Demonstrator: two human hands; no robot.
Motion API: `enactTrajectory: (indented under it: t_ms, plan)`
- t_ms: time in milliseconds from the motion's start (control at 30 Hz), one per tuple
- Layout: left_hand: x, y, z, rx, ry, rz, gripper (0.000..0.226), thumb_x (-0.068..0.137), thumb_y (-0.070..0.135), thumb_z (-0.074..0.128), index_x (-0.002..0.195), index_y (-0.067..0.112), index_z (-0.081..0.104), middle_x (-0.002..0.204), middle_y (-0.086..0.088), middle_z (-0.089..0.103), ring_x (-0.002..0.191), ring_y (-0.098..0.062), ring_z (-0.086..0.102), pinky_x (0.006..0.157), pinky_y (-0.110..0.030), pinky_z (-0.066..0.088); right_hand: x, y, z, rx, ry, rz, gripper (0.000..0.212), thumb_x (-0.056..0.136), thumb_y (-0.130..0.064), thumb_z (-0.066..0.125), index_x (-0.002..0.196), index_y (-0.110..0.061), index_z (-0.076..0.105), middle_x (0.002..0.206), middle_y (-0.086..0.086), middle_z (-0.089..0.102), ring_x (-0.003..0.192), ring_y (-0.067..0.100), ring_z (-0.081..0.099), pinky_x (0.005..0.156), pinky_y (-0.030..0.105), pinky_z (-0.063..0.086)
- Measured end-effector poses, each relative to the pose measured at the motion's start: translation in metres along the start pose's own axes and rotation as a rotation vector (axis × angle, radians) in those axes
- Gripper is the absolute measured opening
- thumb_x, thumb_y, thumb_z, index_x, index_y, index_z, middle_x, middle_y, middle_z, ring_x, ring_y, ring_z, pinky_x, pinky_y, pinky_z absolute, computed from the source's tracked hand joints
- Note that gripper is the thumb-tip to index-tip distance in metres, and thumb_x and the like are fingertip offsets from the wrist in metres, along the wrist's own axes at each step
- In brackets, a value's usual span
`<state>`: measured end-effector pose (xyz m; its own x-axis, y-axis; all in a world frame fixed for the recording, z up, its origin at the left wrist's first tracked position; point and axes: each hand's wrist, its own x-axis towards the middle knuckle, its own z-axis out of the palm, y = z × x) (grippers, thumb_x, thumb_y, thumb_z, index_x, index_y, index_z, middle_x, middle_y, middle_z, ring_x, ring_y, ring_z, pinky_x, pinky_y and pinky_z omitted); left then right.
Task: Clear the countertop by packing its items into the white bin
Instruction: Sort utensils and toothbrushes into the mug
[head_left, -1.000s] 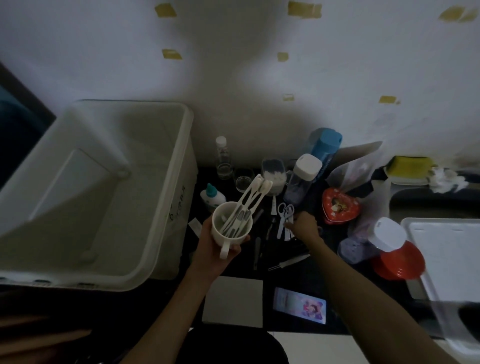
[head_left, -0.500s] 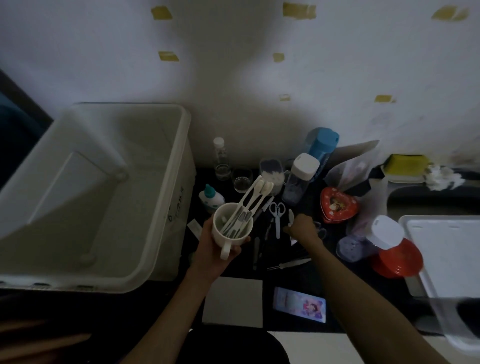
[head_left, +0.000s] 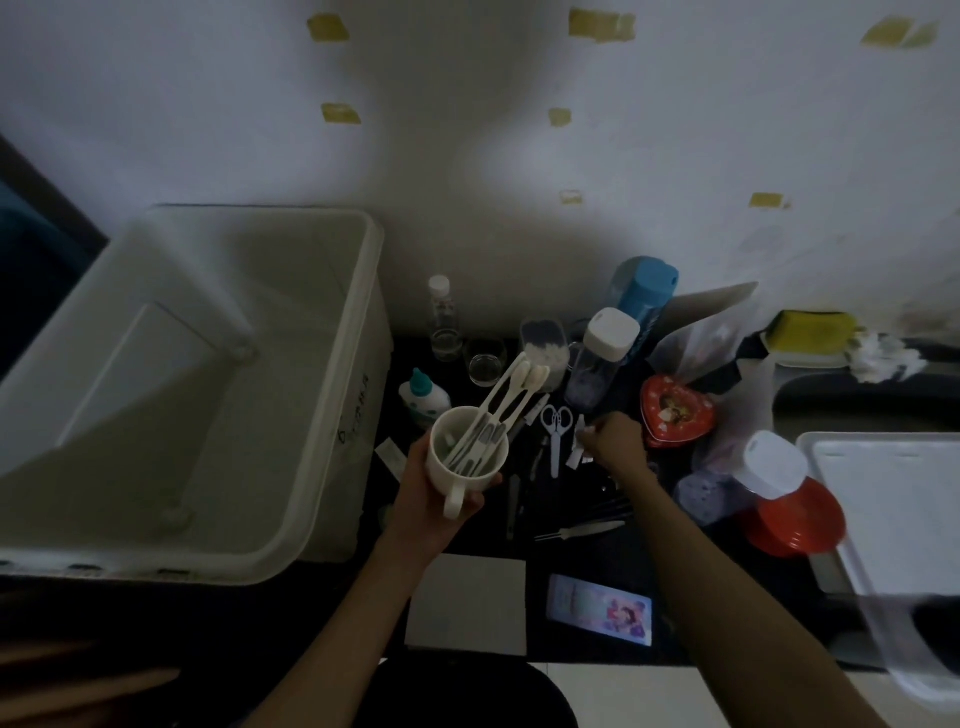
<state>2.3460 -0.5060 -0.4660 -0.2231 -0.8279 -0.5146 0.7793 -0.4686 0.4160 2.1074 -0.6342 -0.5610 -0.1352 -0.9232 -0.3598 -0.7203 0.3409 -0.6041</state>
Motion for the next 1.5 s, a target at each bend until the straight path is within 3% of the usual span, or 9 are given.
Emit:
enactTrajectory:
  t_ms: [233,500,667,800,933,1067,1133,1333,1500]
  plan:
    - [0.001,0.001,-0.005,-0.007,0.001,0.002,0.049,0.084,0.049,0.05,0.106,0.01,0.071,0.105,-0.014,0.067,0.081,-0.031,0.063,0.043,-0.021,0.046,0.008,-0.007,0.019,-0.036,0.014,0.105,0.03,0.091,-0.026,0.062,0.082,0.001,0.054,0.08,0.014,0.055,0.075,0.029,0.059,0.064,0.029,0.04]
    - [0.007,0.004,-0.008,-0.022,-0.045,0.001,0.048,0.096,0.047,0.04,0.108,0.012,0.071,0.109,-0.012,0.065,0.088,-0.031,0.059,0.045,-0.022,0.047,0.01,0.0,0.013,-0.19,-0.079,0.059,0.034,0.081,-0.023,0.073,0.064,-0.005,0.05,0.071,0.01,0.056,0.062,0.024,0.057,0.045,0.022,0.031]
    - [0.009,0.005,-0.007,0.004,-0.03,-0.014,0.049,0.096,0.047,0.039,0.119,0.01,0.061,0.108,-0.014,0.066,0.083,-0.029,0.063,0.044,-0.022,0.046,-0.037,-0.025,-0.027,0.018,0.067,-0.195,0.032,0.093,-0.027,0.063,0.064,-0.012,0.065,0.057,0.001,0.062,0.05,0.013,0.059,0.052,0.025,0.045]
    - [0.011,0.003,-0.007,0.0,-0.033,-0.01,0.048,0.099,0.045,0.034,0.119,0.009,0.059,0.104,-0.013,0.067,0.079,-0.027,0.064,0.043,-0.021,0.045,-0.102,-0.07,-0.07,0.268,0.157,-0.438,0.008,0.093,-0.027,0.065,0.091,-0.02,0.07,0.077,-0.007,0.07,0.067,0.002,0.067,0.062,0.014,0.053]
    - [0.016,-0.002,-0.01,0.017,-0.013,0.003,0.051,0.098,0.048,0.037,0.126,0.009,0.056,0.112,-0.014,0.063,0.085,-0.028,0.06,0.045,-0.022,0.045,-0.143,-0.102,-0.099,0.439,0.099,-0.601,0.013,0.093,-0.019,0.062,0.104,-0.015,0.066,0.092,-0.006,0.07,0.086,0.002,0.067,0.074,0.014,0.053]
    - [0.017,-0.005,-0.003,0.032,0.029,0.013,0.048,0.099,0.046,0.039,0.122,0.01,0.059,0.108,-0.015,0.065,0.083,-0.029,0.061,0.045,-0.023,0.047,-0.154,-0.124,-0.086,0.403,0.002,-0.823,0.013,0.092,-0.015,0.064,0.104,-0.012,0.066,0.103,-0.003,0.068,0.097,0.011,0.067,0.079,0.024,0.055]
    - [0.017,-0.008,0.001,0.037,0.036,0.018,0.046,0.099,0.046,0.038,0.118,0.011,0.061,0.107,-0.015,0.064,0.084,-0.029,0.059,0.045,-0.025,0.048,-0.152,-0.128,-0.072,0.31,0.004,-0.895,0.012,0.09,-0.013,0.068,0.102,-0.012,0.068,0.103,-0.002,0.066,0.098,0.009,0.064,0.08,0.02,0.053]
    - [0.017,-0.012,0.002,0.017,0.027,0.032,0.042,0.101,0.046,0.038,0.115,0.015,0.062,0.097,-0.007,0.066,0.073,-0.02,0.061,0.049,-0.027,0.048,-0.146,-0.127,-0.052,0.098,-0.109,-0.926,0.016,0.088,-0.017,0.068,0.103,-0.021,0.069,0.102,-0.007,0.069,0.091,0.005,0.064,0.08,0.031,0.054]
    - [0.014,-0.008,0.0,0.001,0.025,0.044,0.042,0.1,0.045,0.039,0.113,0.014,0.063,0.102,-0.01,0.063,0.079,-0.022,0.059,0.047,-0.025,0.048,-0.151,-0.129,-0.061,0.054,-0.095,-0.933,0.021,0.092,-0.03,0.064,0.112,-0.029,0.069,0.102,-0.013,0.071,0.087,0.0,0.066,0.076,0.025,0.056]
